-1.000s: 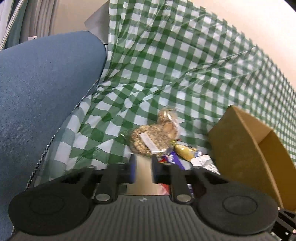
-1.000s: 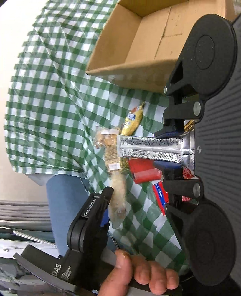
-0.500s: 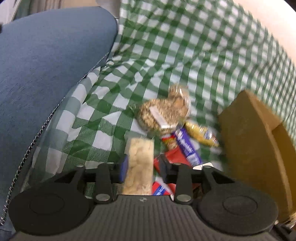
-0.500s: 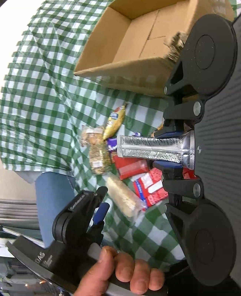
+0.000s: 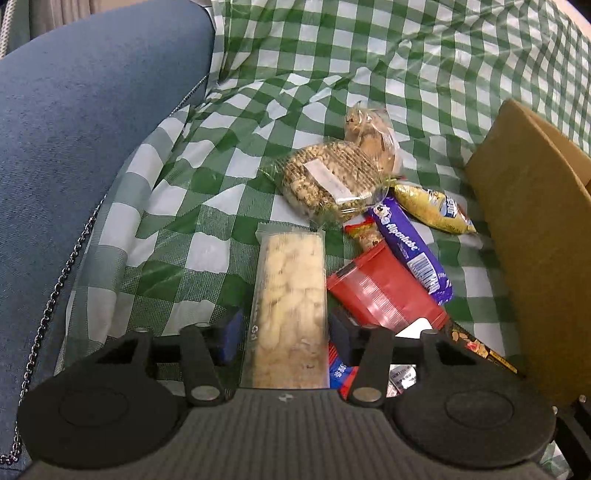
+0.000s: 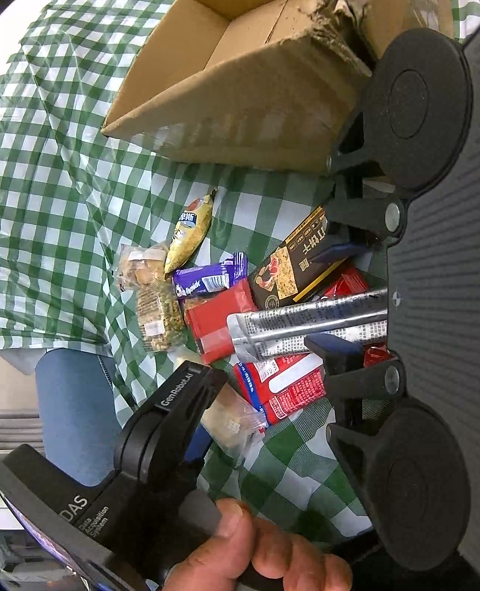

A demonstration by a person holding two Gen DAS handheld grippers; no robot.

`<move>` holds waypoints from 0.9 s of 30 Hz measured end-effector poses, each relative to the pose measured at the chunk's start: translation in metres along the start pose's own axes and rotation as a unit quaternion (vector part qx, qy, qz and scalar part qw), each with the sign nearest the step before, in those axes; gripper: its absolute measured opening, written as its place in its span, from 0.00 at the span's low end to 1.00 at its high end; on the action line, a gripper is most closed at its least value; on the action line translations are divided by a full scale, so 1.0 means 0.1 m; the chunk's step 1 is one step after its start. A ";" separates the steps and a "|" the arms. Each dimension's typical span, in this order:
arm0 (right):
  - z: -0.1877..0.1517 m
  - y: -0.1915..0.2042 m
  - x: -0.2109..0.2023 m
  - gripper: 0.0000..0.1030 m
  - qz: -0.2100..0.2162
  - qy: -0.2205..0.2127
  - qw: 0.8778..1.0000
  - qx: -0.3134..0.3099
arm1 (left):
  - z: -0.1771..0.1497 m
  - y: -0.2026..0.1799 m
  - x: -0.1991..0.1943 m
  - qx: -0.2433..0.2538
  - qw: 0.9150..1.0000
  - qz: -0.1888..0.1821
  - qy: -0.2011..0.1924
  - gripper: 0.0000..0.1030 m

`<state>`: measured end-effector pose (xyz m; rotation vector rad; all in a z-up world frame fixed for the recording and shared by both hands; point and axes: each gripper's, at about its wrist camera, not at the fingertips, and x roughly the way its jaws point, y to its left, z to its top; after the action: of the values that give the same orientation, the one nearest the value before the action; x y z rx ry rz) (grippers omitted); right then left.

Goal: Organize snacks

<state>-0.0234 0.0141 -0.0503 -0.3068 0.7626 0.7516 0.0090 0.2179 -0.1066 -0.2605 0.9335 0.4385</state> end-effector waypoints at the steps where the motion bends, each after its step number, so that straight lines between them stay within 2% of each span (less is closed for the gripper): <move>1: 0.00 0.00 0.01 0.43 0.000 0.001 1.000 0.000 | 0.00 0.00 0.01 0.002 1.000 0.000 0.001 0.43; 5: -0.01 0.02 0.02 0.42 -0.002 -0.001 1.000 -0.011 | -0.01 -0.02 -0.02 0.009 1.000 -0.004 -0.004 0.39; 6: -0.02 0.03 0.02 0.35 -0.002 -0.002 1.000 -0.016 | -0.01 -0.02 -0.03 0.007 1.000 -0.007 -0.006 0.39; 7: -0.03 0.02 0.00 0.24 0.001 -0.002 1.000 -0.022 | 0.00 -0.01 -0.04 0.004 1.000 -0.009 -0.009 0.39; 13: -0.03 0.07 -0.09 0.00 -0.005 -0.027 0.998 -0.053 | 0.02 0.06 -0.17 -0.019 0.999 -0.024 -0.039 0.39; 16: -0.02 0.04 -0.13 0.00 -0.012 -0.035 0.998 -0.047 | 0.02 0.08 -0.27 -0.026 0.997 -0.035 -0.056 0.39; 20: -0.03 0.01 -0.11 0.00 -0.008 -0.026 0.999 -0.030 | 0.00 0.11 -0.37 -0.034 0.996 -0.050 -0.066 0.39; 21: -0.04 0.01 -0.10 0.00 -0.005 -0.020 0.999 -0.027 | 0.00 0.11 -0.38 -0.037 0.996 -0.052 -0.066 0.39; 23: -0.05 0.04 -0.09 0.09 -0.007 -0.020 0.999 -0.026 | -0.03 0.13 -0.39 -0.042 0.996 -0.056 -0.063 0.39; 24: -0.05 0.06 -0.08 0.22 -0.006 -0.022 0.999 -0.026 | -0.03 0.13 -0.39 -0.043 0.996 -0.058 -0.061 0.39; 25: -0.05 0.07 -0.08 0.41 -0.004 -0.024 0.999 -0.027 | -0.05 0.13 -0.38 -0.044 0.996 -0.058 -0.059 0.39; 27: -0.06 0.09 -0.09 0.56 -0.001 -0.029 0.999 -0.031 | -0.05 0.13 -0.36 -0.043 0.996 -0.058 -0.054 0.39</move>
<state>-0.0369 0.0127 -0.0474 -0.3403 0.6844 0.7798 -0.0191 0.2189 -0.0805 -0.3645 0.7914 0.3833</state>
